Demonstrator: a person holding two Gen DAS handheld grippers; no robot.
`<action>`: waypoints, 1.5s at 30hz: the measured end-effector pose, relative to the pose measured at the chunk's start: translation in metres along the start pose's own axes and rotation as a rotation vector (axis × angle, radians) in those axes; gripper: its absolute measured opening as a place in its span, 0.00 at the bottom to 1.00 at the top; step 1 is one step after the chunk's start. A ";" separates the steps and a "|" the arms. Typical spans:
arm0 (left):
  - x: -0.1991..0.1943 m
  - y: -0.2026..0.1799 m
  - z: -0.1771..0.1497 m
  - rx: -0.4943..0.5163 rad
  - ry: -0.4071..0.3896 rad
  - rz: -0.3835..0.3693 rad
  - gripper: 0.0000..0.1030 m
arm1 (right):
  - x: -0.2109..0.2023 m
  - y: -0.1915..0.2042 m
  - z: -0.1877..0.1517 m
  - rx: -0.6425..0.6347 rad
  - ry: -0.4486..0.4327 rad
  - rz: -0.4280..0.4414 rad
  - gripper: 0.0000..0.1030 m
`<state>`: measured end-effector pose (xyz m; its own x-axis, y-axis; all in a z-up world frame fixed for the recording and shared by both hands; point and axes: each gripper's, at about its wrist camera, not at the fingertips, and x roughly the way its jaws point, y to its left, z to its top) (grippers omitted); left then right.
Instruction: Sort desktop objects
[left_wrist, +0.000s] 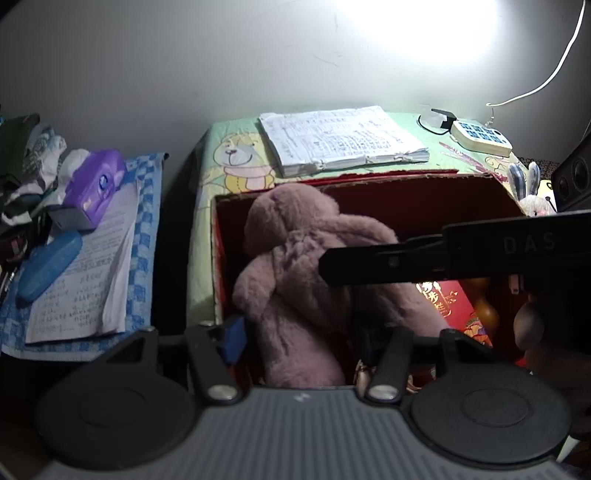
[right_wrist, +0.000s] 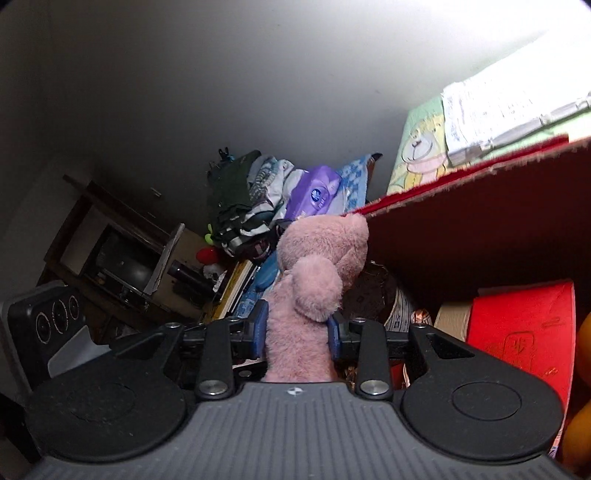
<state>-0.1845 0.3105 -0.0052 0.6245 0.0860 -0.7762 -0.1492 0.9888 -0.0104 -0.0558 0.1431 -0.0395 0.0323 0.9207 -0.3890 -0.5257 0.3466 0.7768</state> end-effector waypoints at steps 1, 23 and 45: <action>-0.001 0.000 -0.001 0.012 0.000 0.008 0.55 | 0.001 0.002 0.000 -0.008 0.000 -0.008 0.34; -0.008 -0.015 0.003 0.080 -0.011 0.020 0.56 | -0.019 -0.016 0.001 0.045 0.057 -0.214 0.43; 0.020 -0.015 -0.006 0.091 0.098 0.047 0.53 | 0.030 -0.013 -0.014 0.047 0.287 -0.267 0.04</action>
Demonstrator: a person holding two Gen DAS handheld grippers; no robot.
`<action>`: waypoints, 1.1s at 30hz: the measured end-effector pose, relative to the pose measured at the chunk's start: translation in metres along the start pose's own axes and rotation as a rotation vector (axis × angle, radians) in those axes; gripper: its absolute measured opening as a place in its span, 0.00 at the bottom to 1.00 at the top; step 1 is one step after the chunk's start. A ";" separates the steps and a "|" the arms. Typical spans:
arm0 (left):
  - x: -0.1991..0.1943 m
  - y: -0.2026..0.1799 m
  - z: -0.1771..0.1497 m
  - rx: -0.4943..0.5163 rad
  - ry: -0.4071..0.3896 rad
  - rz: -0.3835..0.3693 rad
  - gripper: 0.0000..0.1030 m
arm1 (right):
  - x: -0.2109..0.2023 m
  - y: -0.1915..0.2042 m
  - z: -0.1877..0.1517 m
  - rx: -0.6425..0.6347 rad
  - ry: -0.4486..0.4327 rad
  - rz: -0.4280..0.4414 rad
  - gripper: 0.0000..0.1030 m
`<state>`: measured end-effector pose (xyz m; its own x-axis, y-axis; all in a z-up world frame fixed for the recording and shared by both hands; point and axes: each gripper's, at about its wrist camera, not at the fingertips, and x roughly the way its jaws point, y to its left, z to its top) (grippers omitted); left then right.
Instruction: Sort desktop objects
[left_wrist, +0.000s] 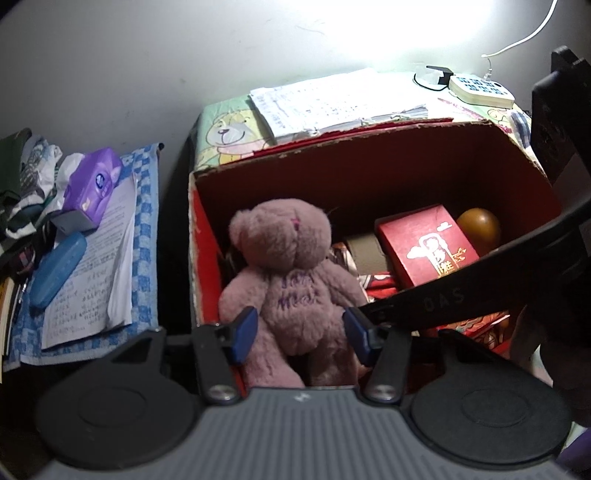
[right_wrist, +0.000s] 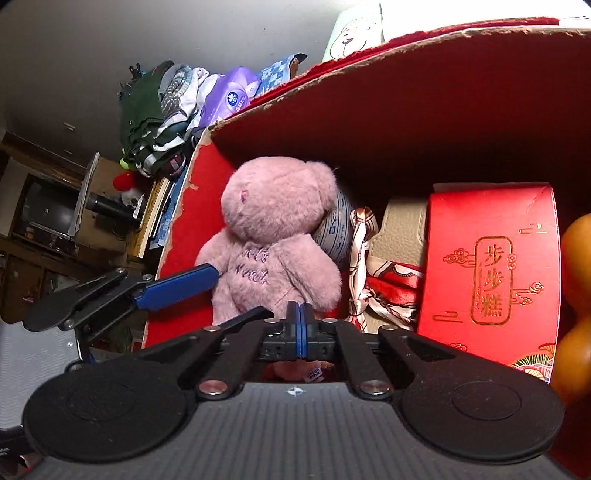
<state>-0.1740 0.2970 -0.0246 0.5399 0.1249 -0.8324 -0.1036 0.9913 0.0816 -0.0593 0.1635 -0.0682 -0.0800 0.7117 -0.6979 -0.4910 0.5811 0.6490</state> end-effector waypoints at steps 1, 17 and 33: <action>0.001 0.000 0.000 -0.004 0.001 0.000 0.53 | -0.001 0.000 0.000 0.000 0.000 -0.001 0.04; 0.008 -0.008 0.004 -0.008 0.032 0.036 0.65 | -0.029 -0.021 -0.003 0.056 -0.148 -0.047 0.13; 0.011 -0.020 0.001 -0.005 0.039 0.091 0.74 | -0.025 -0.025 -0.009 0.044 -0.170 -0.075 0.13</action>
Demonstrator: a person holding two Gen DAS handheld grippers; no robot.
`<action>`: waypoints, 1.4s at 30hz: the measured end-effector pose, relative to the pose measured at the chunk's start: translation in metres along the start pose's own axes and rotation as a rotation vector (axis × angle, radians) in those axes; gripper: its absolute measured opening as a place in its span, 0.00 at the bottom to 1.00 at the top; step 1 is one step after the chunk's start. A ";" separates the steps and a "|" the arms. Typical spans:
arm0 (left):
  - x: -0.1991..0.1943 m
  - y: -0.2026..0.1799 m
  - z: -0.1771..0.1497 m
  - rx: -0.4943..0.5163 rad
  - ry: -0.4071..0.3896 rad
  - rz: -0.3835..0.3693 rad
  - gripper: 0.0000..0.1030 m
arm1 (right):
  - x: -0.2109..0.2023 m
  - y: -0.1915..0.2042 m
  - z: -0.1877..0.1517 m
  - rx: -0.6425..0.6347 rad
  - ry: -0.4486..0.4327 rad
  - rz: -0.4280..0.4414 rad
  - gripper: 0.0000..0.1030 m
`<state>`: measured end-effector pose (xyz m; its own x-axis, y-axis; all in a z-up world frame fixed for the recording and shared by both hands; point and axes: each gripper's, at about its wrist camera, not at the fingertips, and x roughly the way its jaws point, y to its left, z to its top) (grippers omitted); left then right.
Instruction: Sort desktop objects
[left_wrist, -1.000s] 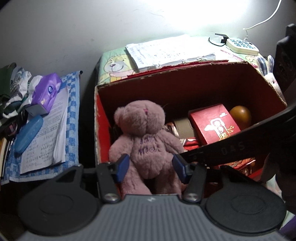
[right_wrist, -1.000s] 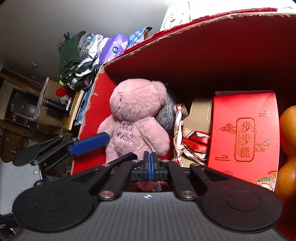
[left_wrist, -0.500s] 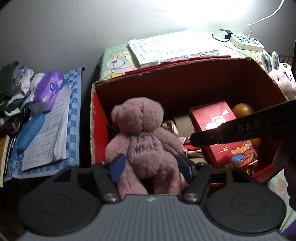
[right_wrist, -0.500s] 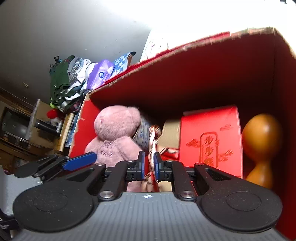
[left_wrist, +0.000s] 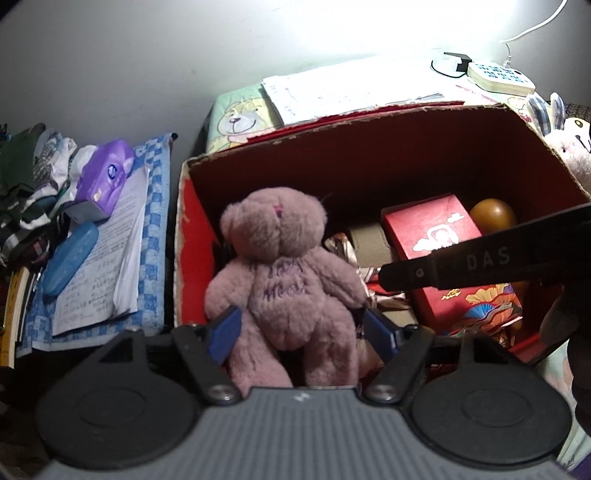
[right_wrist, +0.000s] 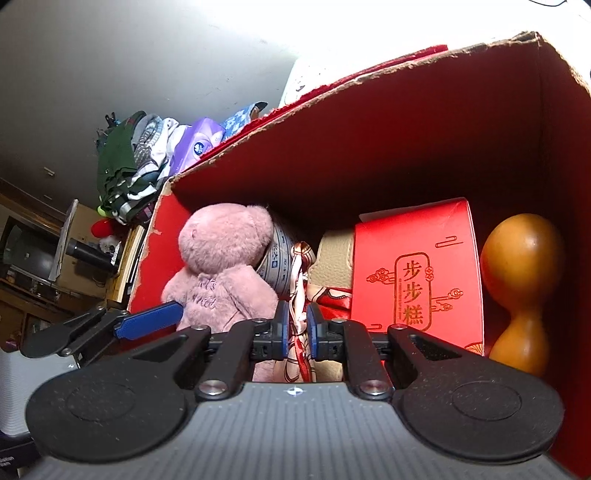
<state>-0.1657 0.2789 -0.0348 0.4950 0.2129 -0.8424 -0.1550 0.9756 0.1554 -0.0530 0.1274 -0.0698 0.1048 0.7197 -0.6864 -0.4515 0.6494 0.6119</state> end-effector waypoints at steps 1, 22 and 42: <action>0.000 0.000 0.000 -0.002 0.000 0.002 0.74 | 0.000 0.000 0.000 0.000 -0.002 -0.004 0.13; -0.011 -0.001 -0.002 -0.083 -0.008 0.066 0.74 | 0.000 0.004 -0.003 -0.040 -0.021 -0.045 0.21; -0.010 -0.004 -0.003 -0.143 0.009 0.090 0.74 | -0.003 0.004 -0.006 -0.050 -0.054 0.033 0.21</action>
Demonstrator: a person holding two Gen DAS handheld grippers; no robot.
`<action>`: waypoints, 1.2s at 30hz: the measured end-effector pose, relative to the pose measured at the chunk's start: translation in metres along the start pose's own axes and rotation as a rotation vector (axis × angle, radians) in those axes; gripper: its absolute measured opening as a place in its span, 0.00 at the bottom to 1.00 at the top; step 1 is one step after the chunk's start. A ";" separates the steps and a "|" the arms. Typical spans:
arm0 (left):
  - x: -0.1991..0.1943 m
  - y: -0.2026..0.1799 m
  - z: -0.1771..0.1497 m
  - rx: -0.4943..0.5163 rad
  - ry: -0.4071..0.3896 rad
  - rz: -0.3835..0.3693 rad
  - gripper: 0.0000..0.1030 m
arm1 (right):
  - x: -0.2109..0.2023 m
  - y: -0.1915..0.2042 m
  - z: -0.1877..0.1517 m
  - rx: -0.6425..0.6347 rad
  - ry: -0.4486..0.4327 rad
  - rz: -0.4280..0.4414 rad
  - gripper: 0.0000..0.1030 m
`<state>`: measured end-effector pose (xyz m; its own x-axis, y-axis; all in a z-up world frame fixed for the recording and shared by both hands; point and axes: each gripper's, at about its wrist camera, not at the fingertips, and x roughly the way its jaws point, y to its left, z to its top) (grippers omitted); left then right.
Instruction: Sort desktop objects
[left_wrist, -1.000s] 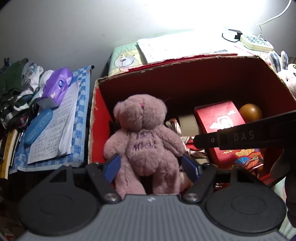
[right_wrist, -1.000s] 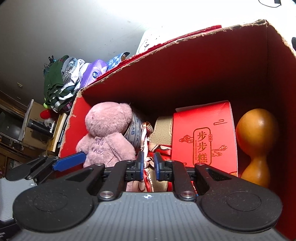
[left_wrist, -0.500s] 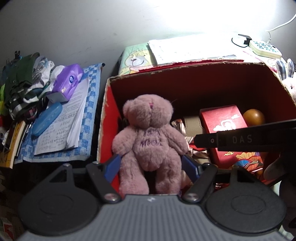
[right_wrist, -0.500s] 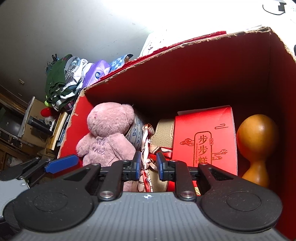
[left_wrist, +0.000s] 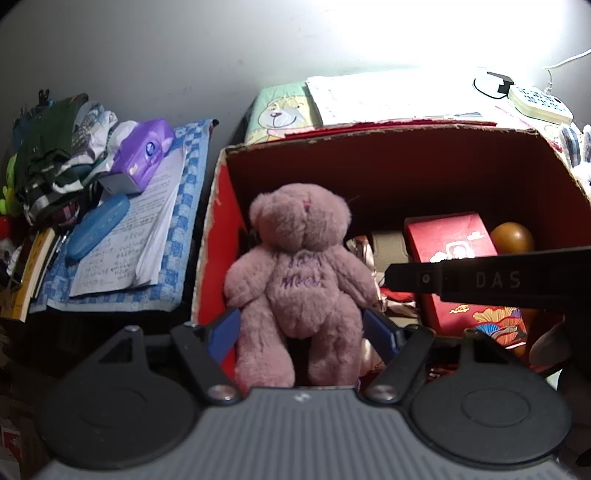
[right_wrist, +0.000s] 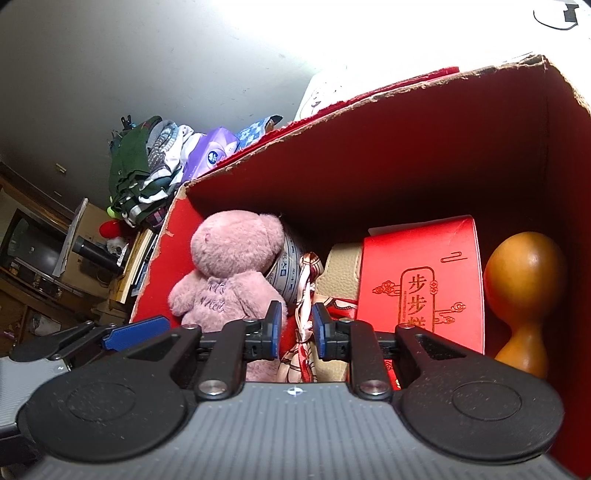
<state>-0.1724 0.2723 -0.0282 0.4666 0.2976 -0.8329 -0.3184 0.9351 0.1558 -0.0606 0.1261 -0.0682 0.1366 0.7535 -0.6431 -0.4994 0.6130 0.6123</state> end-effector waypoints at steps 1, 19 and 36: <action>0.001 0.000 0.000 -0.004 0.005 0.003 0.74 | 0.000 0.000 0.000 -0.001 -0.002 0.004 0.21; -0.040 -0.014 0.016 -0.136 -0.063 0.036 0.74 | -0.054 -0.013 0.000 -0.037 -0.132 0.183 0.21; -0.073 -0.206 0.055 0.158 -0.156 -0.422 0.77 | -0.220 -0.158 -0.026 0.244 -0.408 0.116 0.23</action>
<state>-0.0955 0.0682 0.0297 0.6505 -0.1002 -0.7529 0.0495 0.9947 -0.0896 -0.0340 -0.1429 -0.0359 0.4408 0.8217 -0.3613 -0.3229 0.5207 0.7903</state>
